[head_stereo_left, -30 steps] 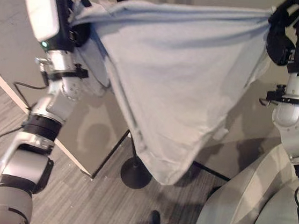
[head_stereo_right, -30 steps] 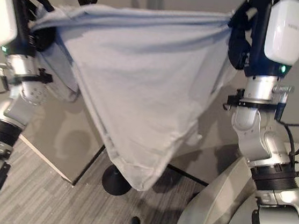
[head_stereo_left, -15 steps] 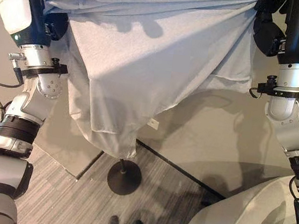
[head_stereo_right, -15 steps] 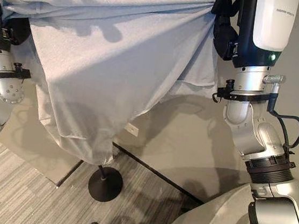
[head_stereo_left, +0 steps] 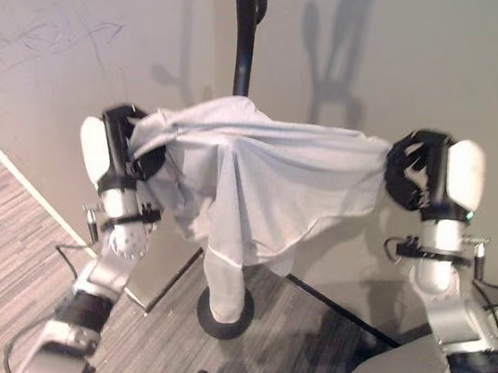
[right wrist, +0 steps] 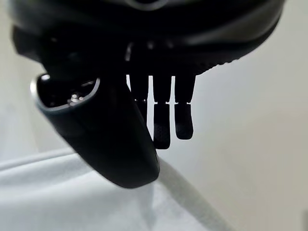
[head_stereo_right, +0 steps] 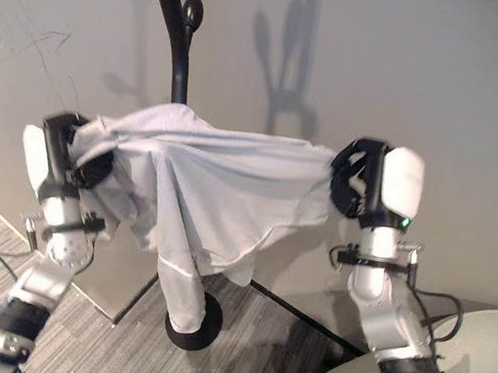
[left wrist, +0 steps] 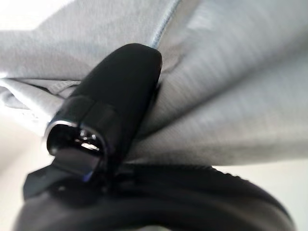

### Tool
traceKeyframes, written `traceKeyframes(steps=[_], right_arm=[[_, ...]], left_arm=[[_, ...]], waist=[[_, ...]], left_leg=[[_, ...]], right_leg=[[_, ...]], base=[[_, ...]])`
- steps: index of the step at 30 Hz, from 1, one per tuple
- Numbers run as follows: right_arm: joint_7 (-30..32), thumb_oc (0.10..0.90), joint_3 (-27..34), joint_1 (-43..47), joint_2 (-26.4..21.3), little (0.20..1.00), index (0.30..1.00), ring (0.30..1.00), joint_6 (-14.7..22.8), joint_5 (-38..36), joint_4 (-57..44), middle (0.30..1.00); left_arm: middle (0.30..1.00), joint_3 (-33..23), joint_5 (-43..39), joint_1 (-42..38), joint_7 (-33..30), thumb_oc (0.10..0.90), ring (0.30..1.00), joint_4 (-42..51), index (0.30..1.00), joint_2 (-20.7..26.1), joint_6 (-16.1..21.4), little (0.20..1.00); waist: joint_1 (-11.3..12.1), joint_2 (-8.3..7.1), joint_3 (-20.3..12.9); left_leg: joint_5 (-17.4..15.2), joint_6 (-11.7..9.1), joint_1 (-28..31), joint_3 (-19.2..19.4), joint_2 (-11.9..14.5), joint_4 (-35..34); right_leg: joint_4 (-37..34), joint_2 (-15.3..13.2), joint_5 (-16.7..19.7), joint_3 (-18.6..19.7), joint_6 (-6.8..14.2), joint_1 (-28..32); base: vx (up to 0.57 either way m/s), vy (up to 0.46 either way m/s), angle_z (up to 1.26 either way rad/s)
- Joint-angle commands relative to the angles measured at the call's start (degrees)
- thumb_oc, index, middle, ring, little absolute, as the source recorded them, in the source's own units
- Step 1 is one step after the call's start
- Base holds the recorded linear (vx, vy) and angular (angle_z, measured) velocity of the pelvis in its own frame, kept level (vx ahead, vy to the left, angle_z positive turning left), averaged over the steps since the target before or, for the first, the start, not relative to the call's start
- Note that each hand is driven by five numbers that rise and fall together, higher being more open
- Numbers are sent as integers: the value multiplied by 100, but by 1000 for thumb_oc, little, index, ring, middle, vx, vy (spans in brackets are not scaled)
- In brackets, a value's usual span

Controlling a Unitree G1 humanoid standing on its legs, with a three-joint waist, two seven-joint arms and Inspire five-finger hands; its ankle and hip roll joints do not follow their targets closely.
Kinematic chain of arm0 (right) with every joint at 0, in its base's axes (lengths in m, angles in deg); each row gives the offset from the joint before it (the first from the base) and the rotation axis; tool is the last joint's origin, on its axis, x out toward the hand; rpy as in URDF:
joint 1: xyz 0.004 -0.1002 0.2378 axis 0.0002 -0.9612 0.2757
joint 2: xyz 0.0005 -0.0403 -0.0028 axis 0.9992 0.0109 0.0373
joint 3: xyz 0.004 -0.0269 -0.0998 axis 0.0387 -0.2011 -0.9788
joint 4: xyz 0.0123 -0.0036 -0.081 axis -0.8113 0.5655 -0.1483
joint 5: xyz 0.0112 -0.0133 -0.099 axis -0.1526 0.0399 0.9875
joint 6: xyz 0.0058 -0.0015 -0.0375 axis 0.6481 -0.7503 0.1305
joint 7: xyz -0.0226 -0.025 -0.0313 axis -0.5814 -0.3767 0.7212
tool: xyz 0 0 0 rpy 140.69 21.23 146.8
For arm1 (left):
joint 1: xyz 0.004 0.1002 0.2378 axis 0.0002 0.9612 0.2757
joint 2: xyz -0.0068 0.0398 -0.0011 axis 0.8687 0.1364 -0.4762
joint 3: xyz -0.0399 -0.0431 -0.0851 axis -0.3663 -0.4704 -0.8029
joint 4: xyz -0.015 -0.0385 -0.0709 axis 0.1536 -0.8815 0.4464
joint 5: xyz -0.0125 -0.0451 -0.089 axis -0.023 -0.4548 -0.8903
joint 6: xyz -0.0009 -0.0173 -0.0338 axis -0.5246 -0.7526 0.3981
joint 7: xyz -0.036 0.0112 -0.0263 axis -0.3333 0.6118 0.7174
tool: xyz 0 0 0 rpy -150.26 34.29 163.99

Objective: Hang the clothes on the sofa on the clothes rack.

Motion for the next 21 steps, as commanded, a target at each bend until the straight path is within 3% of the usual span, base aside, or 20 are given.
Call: traceKeyframes(steps=[1,4,5,7,8,9,10,11,14,15,21], right_arm=[[16,400,-315,242,74,300,300,300,418,-128,13,300],[21,400,-324,241,77,300,300,300,424,-127,24,300],[-284,400,-1048,174,516,300,300,300,620,-621,158,300],[-362,400,-1178,151,599,300,300,300,680,-803,184,300],[-539,620,-1360,74,713,629,629,629,740,-1162,209,629],[-627,800,-1415,16,780,900,900,900,764,-1425,219,900],[-692,800,-1459,-11,803,900,900,900,760,-1601,231,900],[-695,800,-1460,-11,801,900,900,900,760,-1607,231,900],[-773,800,-1516,-33,845,900,900,900,727,-1888,301,900],[-916,800,-1412,-118,898,900,900,900,675,-2420,313,900],[-1054,800,-1199,-165,867,900,900,900,642,-2769,297,900]], left_arm=[[300,253,-373,-240,76,400,300,-171,300,177,381,300],[300,253,-377,-230,78,400,300,-172,300,179,382,300],[300,885,-1109,11,389,400,300,-205,300,-249,539,300],[300,989,-1289,46,494,400,300,-252,300,-306,569,300],[300,1189,-1719,133,756,400,300,-367,300,-434,615,300],[413,1264,-2157,189,938,475,413,-436,413,-522,653,413],[582,1294,-2496,220,1071,588,582,-439,582,-568,690,582],[900,1291,-2512,219,1084,800,900,-443,900,-563,693,900],[900,1338,-3183,305,1405,800,900,-434,900,-619,705,900],[900,1293,-3828,457,1770,800,900,-350,900,-573,550,900],[900,1174,-3994,539,1965,800,900,-223,900,-439,388,900]], waist=[[210,-296,-550],[208,-290,-568],[209,-304,-481],[202,-301,-489],[191,-300,-471],[179,-298,-457],[174,-293,-451],[172,-293,-453],[161,-286,-431],[149,-262,-419],[156,-243,-418]], left_leg=[[-424,-17,309,308,123,51],[-484,-19,333,302,130,51],[-429,-4,318,298,136,51],[-477,-5,326,292,145,51],[-469,-4,321,289,151,51],[-467,-3,316,289,151,51],[-461,-2,315,290,151,51],[-462,-2,314,289,151,51],[-457,0,307,284,146,51],[-449,3,294,289,148,51],[-447,1,287,292,150,51]], right_leg=[[18,-531,108,317,725,-156],[18,-524,54,322,730,-133],[18,-518,110,331,719,-162],[18,-515,70,329,725,-159],[18,-516,76,330,725,-165],[18,-515,81,326,723,-173],[18,-515,86,325,722,-176],[18,-515,85,325,722,-176],[18,-510,97,326,721,-183],[18,-506,115,333,723,-205],[18,-498,121,336,719,-217]], base=[[33,-7,-1],[-19,-9,-1],[0,0,0],[7,-3,2],[-19,-9,10],[-16,-4,18],[-6,1,15],[-2,0,9],[0,0,0],[3,6,-3],[6,0,-1]])
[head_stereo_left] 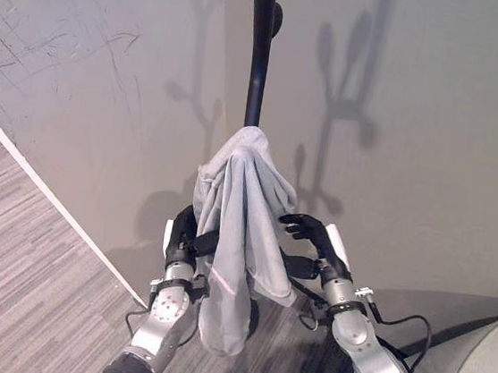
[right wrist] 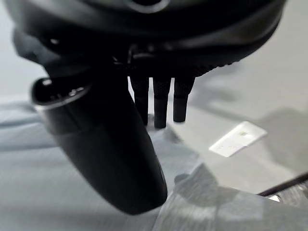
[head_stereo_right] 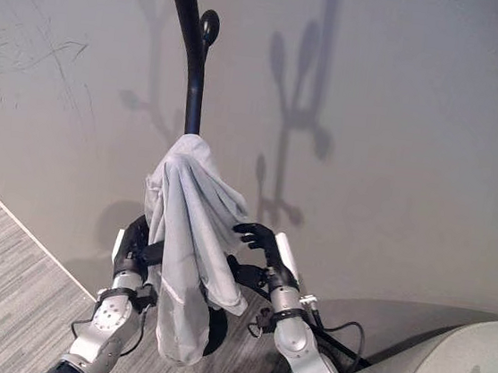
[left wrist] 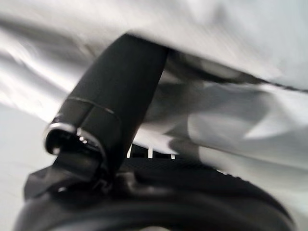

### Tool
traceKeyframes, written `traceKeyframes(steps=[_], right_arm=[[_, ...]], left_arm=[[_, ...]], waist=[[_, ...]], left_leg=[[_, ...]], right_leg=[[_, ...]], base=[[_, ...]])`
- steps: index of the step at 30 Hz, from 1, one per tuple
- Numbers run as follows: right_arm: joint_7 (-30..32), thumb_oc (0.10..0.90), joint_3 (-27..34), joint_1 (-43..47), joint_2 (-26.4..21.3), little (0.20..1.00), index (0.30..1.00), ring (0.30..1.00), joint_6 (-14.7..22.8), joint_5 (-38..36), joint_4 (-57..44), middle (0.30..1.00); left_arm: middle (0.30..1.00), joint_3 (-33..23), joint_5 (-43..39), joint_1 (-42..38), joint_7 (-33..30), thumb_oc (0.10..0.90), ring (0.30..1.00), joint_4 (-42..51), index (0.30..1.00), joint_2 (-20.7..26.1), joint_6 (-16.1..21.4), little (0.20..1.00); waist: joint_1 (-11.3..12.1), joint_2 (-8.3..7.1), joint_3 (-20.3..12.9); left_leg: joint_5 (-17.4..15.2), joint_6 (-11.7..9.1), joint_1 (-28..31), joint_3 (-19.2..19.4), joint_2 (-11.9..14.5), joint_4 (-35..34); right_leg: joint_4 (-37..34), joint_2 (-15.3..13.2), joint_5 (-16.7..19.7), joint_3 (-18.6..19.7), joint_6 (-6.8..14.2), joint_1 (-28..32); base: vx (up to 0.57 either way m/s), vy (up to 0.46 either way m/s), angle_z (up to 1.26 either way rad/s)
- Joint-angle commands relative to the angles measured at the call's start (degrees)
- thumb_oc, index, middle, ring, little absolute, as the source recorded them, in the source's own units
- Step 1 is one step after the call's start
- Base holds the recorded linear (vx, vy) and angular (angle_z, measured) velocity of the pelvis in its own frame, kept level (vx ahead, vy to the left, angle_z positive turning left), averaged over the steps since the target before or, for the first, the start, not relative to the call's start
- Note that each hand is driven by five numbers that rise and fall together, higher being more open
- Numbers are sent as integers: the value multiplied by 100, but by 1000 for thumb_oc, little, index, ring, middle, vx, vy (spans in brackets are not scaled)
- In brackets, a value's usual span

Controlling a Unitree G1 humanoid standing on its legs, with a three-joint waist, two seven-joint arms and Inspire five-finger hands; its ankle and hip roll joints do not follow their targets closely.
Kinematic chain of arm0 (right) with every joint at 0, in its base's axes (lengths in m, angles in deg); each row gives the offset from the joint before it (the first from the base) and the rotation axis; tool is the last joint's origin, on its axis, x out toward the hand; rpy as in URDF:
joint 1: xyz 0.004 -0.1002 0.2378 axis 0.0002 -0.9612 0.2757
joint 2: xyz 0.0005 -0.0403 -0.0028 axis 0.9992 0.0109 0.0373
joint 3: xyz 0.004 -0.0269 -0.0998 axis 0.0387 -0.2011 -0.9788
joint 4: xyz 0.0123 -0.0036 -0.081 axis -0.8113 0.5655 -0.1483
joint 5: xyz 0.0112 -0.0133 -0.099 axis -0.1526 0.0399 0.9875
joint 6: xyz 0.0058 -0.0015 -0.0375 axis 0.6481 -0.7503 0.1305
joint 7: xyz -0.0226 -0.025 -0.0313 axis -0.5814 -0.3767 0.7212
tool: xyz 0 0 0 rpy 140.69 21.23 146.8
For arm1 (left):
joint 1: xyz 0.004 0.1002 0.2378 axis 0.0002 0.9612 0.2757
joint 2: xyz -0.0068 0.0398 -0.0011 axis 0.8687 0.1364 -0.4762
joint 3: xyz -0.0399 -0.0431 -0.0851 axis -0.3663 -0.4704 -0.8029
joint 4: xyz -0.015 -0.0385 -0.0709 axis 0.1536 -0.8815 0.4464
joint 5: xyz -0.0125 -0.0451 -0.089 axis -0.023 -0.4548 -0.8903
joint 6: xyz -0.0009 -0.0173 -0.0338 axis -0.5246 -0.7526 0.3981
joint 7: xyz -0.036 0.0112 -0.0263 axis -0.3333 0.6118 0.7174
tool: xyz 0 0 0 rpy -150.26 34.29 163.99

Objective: Hang the clothes on the sofa on the clothes rack.

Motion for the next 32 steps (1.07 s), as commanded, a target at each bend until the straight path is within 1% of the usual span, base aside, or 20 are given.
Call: traceKeyframes(steps=[1,3,5,6,7,8,9,10,13,14,15,16,17,18,21,22,23,27,30,32], right_arm=[[-182,800,690,208,-173,900,900,900,633,-262,-533,900],[-369,800,1187,-14,-363,900,900,900,761,-277,-832,900],[-375,800,1194,-27,-364,900,900,900,756,-278,-844,900],[-432,800,1389,-94,-468,900,900,900,814,-204,-932,900],[-553,800,1771,-216,-712,900,900,900,918,102,-1115,900],[-559,800,1780,-240,-712,900,900,900,912,106,-1134,900],[-601,800,2078,-394,-857,900,900,900,992,291,-1242,900],[-697,800,2294,-521,-881,900,900,900,1075,202,-1332,900],[-1049,800,2751,-922,-726,900,900,900,1236,-428,-1470,900],[-1051,800,2754,-926,-725,900,900,900,1235,-430,-1473,900],[-1398,800,3031,-1111,-446,900,900,900,1362,-1275,-1419,900],[-1638,800,3144,-1162,-212,900,900,900,1439,-1912,-1278,900],[-1641,800,3146,-1161,-213,900,900,900,1440,-1915,-1277,900],[-2000,800,3255,-1210,219,900,900,900,1536,-3086,-857,900],[-2363,800,3181,-993,815,900,900,900,1562,-4662,30,900],[-2521,800,3142,-911,1162,900,900,900,1503,-5436,681,900],[-2545,800,3144,-898,1156,900,900,900,1510,-5458,705,900],[-2458,800,2783,-693,1490,900,900,900,1142,-6156,2936,900],[-2221,800,2401,-435,1599,900,900,900,613,-5953,4700,900],[-1948,800,2346,-67,1650,900,900,900,264,-5778,5951,900]], left_arm=[[900,-482,75,-187,621,800,900,127,900,405,336,900],[900,-797,321,60,761,800,900,278,900,588,217,900],[900,-793,324,67,760,800,900,287,900,588,211,900],[900,-903,513,157,831,800,900,346,900,697,190,900],[900,-1140,692,435,1082,800,900,537,900,898,240,900],[900,-1139,691,455,1089,800,900,554,900,898,233,900],[900,-1358,646,745,1341,800,900,658,900,1019,316,900],[900,-1504,499,923,1529,800,900,697,900,1066,362,900],[900,-1906,-285,1325,2005,800,900,621,900,955,422,900],[900,-1905,-286,1325,2007,800,900,620,900,956,422,900],[900,-2207,-787,1370,2109,800,900,281,900,700,474,900],[900,-2346,-910,1351,2085,800,900,12,900,569,496,900],[900,-2345,-911,1349,2086,800,900,10,900,570,497,900],[900,-2491,-1115,1347,2062,800,900,-481,900,389,454,900],[900,-2467,-1166,1164,2003,800,900,-1602,900,264,318,900],[900,-2494,-1350,1032,2033,800,900,-2453,900,112,207,900],[900,-2496,-1358,1014,2047,800,900,-2478,900,118,217,900],[900,-2530,-1648,628,2245,800,900,-4501,900,-244,-9,900],[900,-2301,-1325,388,2301,800,900,-5523,900,-376,-176,900],[900,-2054,-980,280,2257,800,900,-5909,900,-455,-291,900]], waist=[[86,-243,-272],[96,-230,-268],[99,-230,-272],[101,-225,-266],[105,-211,-254],[108,-209,-264],[114,-195,-249],[107,-188,-228],[106,-185,-203],[108,-185,-204],[101,-201,-180],[102,-208,-167],[103,-208,-166],[98,-209,-160],[92,-189,-134],[80,-173,-129],[79,-175,-121],[37,-167,-115],[51,-175,-124],[89,-170,-156]], left_leg=[[-499,-79,340,350,152,52],[-506,-81,335,345,156,52],[-507,-81,335,344,156,52],[-508,-81,329,340,155,52],[-518,-77,322,326,159,52],[-520,-77,322,325,160,52],[-525,-74,316,325,156,52],[-530,-74,309,325,157,52],[-531,-77,297,324,160,52],[-531,-77,297,324,160,52],[-528,-82,282,325,158,52],[-529,-85,276,321,162,52],[-529,-85,277,320,161,52],[-534,-91,279,319,169,52],[-524,-106,277,314,172,52],[-522,-116,280,314,171,52],[-525,-116,283,313,172,52],[-539,-140,318,326,175,52],[-535,-159,337,334,183,52],[-551,-162,353,319,186,52]], right_leg=[[20,-501,110,402,682,-183],[20,-498,99,381,685,-178],[20,-497,98,380,685,-177],[20,-496,94,372,687,-179],[20,-496,83,371,692,-189],[20,-495,82,371,692,-188],[20,-491,74,374,697,-192],[20,-494,73,371,702,-196],[20,-489,58,354,706,-200],[20,-489,58,354,706,-200],[20,-482,54,343,705,-208],[20,-478,44,337,700,-211],[20,-478,43,336,700,-209],[20,-473,20,329,695,-207],[20,-466,16,328,678,-210],[20,-460,19,323,674,-211],[20,-459,16,322,674,-208],[20,-444,11,347,648,-188],[20,-430,10,354,623,-182],[20,-427,-6,349,606,-162]], base=[[41,-7,1],[26,-7,0],[0,0,0],[0,0,0],[0,0,0],[0,0,0],[0,0,0],[0,0,0],[0,0,0],[-19,-13,-3],[0,0,0],[0,0,0],[0,0,0],[0,0,0],[0,0,0],[0,0,0],[0,0,0],[0,0,0],[0,0,0],[0,0,0]])
